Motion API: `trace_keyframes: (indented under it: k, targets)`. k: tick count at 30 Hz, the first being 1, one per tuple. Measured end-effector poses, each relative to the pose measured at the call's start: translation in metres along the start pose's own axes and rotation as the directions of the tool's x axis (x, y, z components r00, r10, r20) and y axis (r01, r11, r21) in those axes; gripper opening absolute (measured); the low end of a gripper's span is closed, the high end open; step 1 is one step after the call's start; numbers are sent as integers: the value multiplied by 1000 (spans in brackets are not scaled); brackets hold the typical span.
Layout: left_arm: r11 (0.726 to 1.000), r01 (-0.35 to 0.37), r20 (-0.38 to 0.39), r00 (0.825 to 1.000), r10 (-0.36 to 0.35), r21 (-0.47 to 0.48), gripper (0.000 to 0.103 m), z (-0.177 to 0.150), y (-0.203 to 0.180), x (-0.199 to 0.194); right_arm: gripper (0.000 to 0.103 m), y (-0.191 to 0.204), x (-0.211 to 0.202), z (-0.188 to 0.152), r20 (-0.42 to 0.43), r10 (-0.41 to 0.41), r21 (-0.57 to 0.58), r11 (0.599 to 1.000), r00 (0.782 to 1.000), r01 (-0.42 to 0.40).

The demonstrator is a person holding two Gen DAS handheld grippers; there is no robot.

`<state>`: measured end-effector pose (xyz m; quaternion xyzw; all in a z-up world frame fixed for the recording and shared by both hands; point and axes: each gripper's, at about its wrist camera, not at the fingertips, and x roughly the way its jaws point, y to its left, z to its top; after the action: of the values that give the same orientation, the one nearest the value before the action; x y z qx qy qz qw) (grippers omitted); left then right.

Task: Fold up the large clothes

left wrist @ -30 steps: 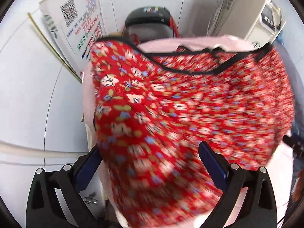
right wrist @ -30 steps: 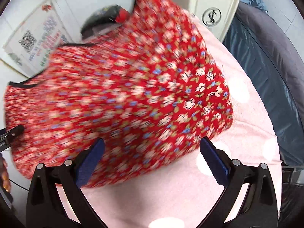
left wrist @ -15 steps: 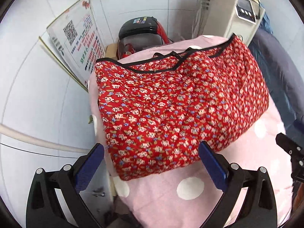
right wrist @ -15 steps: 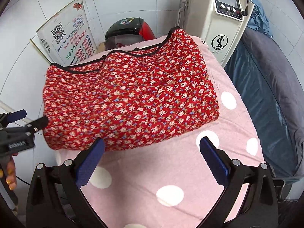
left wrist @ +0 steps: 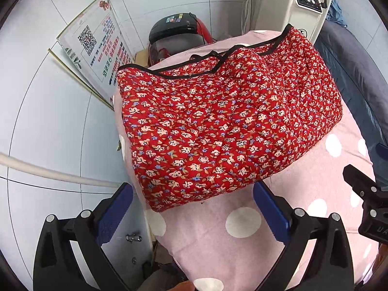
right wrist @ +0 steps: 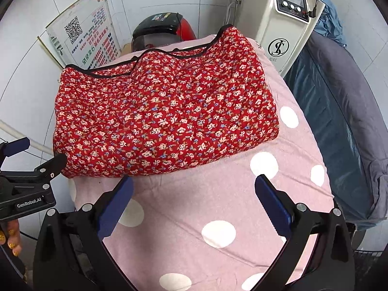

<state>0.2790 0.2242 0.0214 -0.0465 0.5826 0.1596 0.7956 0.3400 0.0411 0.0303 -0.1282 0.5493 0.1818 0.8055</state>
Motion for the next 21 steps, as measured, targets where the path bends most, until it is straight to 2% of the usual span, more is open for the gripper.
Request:
trace_keyframes:
  k: [9, 21]
  targets:
    - [999, -50, -35, 998, 50, 9, 97, -6, 5, 11, 98, 2, 8, -1, -12, 18, 12, 1000, 1000, -18]
    - [999, -42, -56, 997, 43, 13, 97, -6, 2, 20, 98, 13, 10, 3, -13, 10, -16, 1000, 1000, -10]
